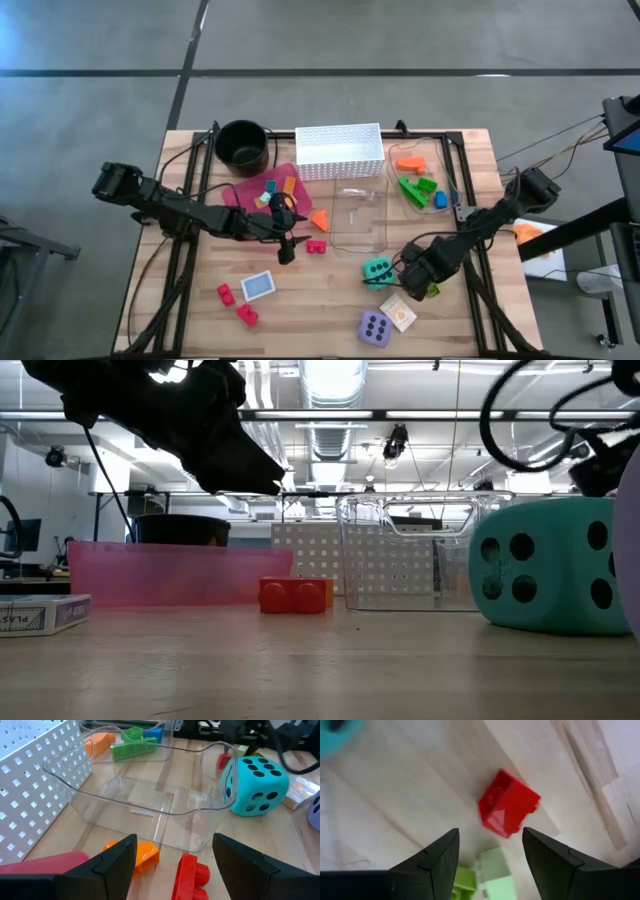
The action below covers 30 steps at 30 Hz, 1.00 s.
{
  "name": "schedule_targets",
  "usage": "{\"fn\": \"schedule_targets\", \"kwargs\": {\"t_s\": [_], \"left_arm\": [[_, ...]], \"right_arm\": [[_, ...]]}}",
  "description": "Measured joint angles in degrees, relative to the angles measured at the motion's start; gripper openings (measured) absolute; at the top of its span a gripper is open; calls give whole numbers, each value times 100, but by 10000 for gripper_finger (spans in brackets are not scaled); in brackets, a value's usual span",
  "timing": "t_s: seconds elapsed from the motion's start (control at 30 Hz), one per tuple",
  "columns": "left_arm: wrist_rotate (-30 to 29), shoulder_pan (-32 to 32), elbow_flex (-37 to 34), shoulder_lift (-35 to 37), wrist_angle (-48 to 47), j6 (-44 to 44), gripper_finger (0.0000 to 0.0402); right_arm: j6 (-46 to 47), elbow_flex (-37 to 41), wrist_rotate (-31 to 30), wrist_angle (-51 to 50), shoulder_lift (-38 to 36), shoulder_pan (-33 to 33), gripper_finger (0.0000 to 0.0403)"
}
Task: Pick & Place Toys
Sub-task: Put the small red game piece into the red bin
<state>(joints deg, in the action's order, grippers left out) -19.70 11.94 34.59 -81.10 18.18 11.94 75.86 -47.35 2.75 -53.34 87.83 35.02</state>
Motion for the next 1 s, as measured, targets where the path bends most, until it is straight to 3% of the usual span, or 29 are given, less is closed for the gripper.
{"fn": "schedule_targets", "kwargs": {"t_s": [0.43,1.0], "left_arm": [[24,0,0,0,-1,0,264],[27,0,0,0,-1,-4,264]], "right_arm": [[1093,61,-574,24,144,-191,219],[925,286,-684,193,203,-189,219]]}}
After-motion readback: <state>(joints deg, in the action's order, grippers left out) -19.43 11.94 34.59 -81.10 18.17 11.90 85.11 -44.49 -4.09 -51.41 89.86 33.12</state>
